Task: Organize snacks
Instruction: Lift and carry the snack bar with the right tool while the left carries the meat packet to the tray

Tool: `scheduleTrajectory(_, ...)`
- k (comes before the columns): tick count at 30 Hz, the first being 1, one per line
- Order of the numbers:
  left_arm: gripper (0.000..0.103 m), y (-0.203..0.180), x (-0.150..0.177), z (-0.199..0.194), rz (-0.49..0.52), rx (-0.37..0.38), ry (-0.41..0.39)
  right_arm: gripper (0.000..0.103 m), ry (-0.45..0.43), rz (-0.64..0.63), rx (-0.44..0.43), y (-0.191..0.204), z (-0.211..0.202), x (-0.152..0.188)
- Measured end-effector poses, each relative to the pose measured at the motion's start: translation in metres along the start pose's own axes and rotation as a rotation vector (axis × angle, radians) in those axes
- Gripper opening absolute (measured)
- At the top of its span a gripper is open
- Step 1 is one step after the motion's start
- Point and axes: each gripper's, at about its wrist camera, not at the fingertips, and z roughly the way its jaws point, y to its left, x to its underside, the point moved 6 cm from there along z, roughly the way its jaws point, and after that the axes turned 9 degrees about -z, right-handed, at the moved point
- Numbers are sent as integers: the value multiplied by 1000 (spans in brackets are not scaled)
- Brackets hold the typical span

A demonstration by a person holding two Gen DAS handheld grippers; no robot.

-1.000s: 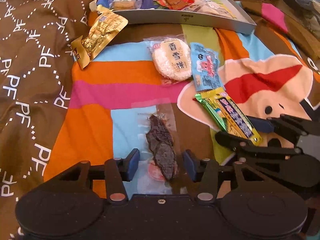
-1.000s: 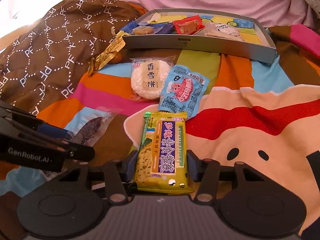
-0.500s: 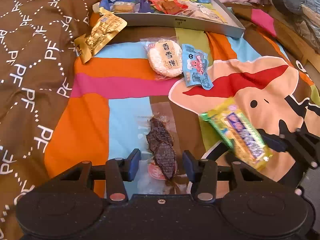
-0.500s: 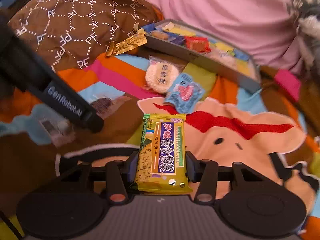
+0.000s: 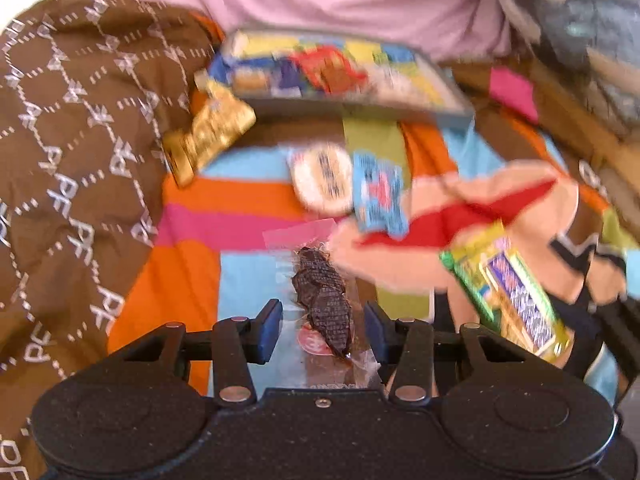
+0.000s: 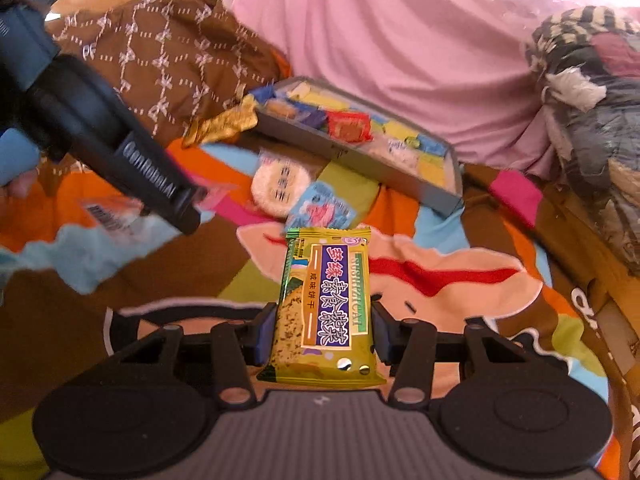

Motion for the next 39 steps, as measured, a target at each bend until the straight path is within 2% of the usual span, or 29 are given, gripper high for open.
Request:
scheduleTrajectory(7,46,-6,-27,-18,6,1,-89,52,-132,15,70,-14,-11,-19)
scheduleTrajectory(11,47,0,-53,-34,-32,28,-156,52,-203,46,106,-27,-13,-33)
scheduleTrajectory(19,47,-2,-118,-41,-32,-3,-222,53,-305,-2,116,-55,0,-69)
scheduleTrajectory(24,48,-20,-167,-38,16,41,-278,53,-359,-34,135,-85,20,-95)
scheduleTrajectory(28,48,-38,-201,-20,77,31,-333,53,-374,-35,158,-109,47,-108)
scheduleTrajectory(32,48,-46,-220,10,100,37,-373,53,-379,-3,161,-128,83,-115)
scheduleTrajectory(39,48,-52,-237,87,103,42,-358,53,-374,69,172,-157,149,-121)
